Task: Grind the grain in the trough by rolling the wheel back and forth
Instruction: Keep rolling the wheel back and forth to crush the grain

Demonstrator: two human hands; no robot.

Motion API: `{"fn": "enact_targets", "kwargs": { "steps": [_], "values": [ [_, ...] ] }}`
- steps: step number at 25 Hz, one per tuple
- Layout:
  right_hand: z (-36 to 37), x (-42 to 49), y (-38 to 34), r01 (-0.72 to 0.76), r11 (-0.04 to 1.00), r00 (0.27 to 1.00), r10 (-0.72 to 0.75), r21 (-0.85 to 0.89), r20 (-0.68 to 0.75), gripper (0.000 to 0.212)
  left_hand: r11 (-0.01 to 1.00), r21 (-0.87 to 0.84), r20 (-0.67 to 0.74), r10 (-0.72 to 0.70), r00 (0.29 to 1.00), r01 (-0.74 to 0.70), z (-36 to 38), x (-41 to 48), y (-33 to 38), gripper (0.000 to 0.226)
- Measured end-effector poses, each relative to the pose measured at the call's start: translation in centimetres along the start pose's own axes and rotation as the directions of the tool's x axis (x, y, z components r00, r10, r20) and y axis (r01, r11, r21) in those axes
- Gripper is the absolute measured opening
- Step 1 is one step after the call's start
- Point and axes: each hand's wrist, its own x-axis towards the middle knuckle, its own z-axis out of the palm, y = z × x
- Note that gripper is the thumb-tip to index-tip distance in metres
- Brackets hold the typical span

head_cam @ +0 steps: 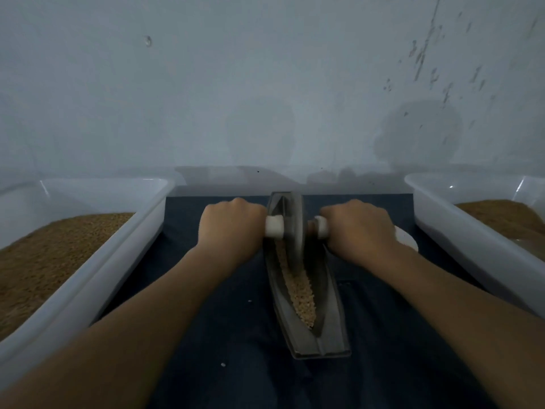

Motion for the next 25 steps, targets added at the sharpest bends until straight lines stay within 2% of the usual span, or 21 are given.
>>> {"fn": "enact_targets", "kwargs": {
  "steps": [1,4,7,9,11,14,17,21,23,25],
  "values": [
    [0.0,1.6,-0.3,-0.019,1.000,1.000,0.018,0.004,0.021,0.017,0.999,-0.019,0.016,-0.026,1.000,0.026,0.3,1.2,-0.1,0.003],
    [-0.5,2.8,-0.5,-0.008,1.000,0.999,0.008,-0.001,0.048,0.013,0.997,-0.051,0.062,-0.058,0.996,0.061,0.0,1.9,-0.3,0.007],
    [-1.4,-1.6,-0.2,0.069,0.997,0.998,-0.069,-0.031,-0.005,0.025,0.996,-0.092,0.016,0.000,1.000,0.002,-0.6,-2.1,-0.5,0.007],
    [-1.8,-4.7,0.2,0.105,0.994,0.994,-0.107,-0.033,-0.034,0.037,0.995,-0.064,-0.051,0.070,0.996,-0.073,-1.2,-4.9,-0.6,0.028],
    [-1.9,-5.8,0.6,0.108,0.994,0.993,-0.110,-0.032,-0.040,0.039,0.993,-0.004,-0.102,0.114,0.988,-0.115,-1.9,-5.6,-1.0,0.042],
    [-1.0,-3.7,0.3,0.037,0.999,0.999,-0.037,-0.001,-0.018,0.031,0.999,0.015,-0.011,0.052,0.999,-0.051,-1.1,-3.6,-0.3,0.026],
    [0.1,0.5,-0.2,-0.039,0.998,0.999,0.039,0.046,0.014,0.021,0.999,0.039,0.006,-0.023,1.000,0.022,-0.9,0.7,0.4,0.004],
    [0.0,-0.1,0.3,-0.011,0.997,0.999,0.007,0.074,0.045,0.025,1.000,0.006,0.072,0.012,0.997,-0.013,-2.1,0.4,0.3,0.009],
    [-0.5,-2.9,0.6,0.066,0.998,0.998,-0.066,0.014,-0.004,0.032,0.999,-0.023,0.030,0.045,0.999,-0.044,-2.2,-2.9,-0.1,0.013],
    [-1.3,-5.2,0.7,0.098,0.995,0.995,-0.098,-0.003,-0.031,0.036,0.997,-0.007,-0.023,0.075,0.997,-0.075,-2.5,-5.3,-0.3,0.030]
  ]
}}
